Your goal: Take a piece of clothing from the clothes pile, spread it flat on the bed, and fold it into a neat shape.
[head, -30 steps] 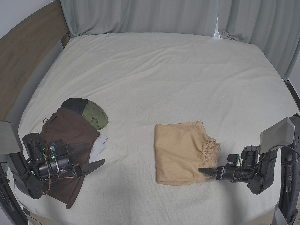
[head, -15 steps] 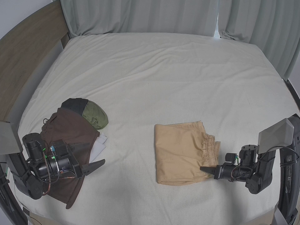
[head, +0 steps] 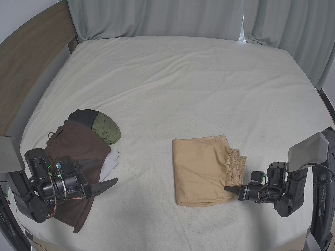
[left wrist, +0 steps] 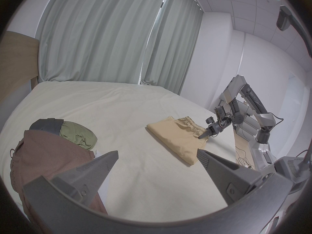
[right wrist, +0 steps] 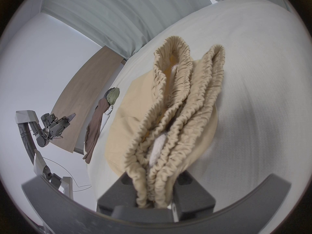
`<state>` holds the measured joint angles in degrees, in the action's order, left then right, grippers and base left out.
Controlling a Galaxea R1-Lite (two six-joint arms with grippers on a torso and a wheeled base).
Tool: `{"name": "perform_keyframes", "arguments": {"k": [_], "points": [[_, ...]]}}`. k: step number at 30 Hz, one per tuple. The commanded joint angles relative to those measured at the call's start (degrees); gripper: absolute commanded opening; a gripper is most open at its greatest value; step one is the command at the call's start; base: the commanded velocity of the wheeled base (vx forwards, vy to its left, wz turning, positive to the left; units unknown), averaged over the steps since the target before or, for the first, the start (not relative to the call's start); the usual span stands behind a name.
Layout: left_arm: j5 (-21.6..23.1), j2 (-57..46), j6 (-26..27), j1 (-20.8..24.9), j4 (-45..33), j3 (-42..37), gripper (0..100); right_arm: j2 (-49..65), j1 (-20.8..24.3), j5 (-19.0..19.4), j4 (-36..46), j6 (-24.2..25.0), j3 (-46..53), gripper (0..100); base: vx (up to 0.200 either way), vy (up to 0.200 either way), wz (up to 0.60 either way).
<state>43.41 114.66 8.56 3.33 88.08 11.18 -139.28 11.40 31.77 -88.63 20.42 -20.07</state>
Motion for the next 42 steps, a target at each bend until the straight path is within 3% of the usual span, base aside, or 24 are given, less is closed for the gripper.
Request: {"name": "perform_keyframes", "arguments": {"k": [1, 10, 17, 25, 32, 42], "points": [[0.2, 0.0, 0.1, -0.4, 0.1, 0.1, 100, 3.0, 1.1, 0.0, -0.1, 0.1, 0.5, 0, 0.0, 0.0, 0.0], [0.2, 0.1, 0.1, -0.3, 0.1, -0.4, 100, 8.7, 2.6, 0.6, -0.1, 0.3, 2.3, 0, 0.0, 0.0, 0.0], [0.2, 0.1, 0.1, 0.2, 0.0, -1.8, 100, 14.6, 5.3, 0.7, 0.1, 4.1, 3.5, 0, 0.0, 0.0, 0.0], [0.1, -0.1, 0.1, 1.8, 0.1, -1.6, 100, 19.3, 6.9, 0.6, 0.3, 4.6, 3.5, 0, 0.0, 0.0, 0.0], [0.0, -0.2, 0.0, 1.6, 0.2, -1.5, 100, 26.5, 8.6, 0.7, 0.3, 11.6, 2.8, 0, 0.0, 0.0, 0.0], [-0.2, -0.2, 0.1, 1.6, 0.3, -2.0, 100, 28.8, 9.6, 0.8, 0.4, 15.4, -0.1, 0, 0.0, 0.0, 0.0]]}}
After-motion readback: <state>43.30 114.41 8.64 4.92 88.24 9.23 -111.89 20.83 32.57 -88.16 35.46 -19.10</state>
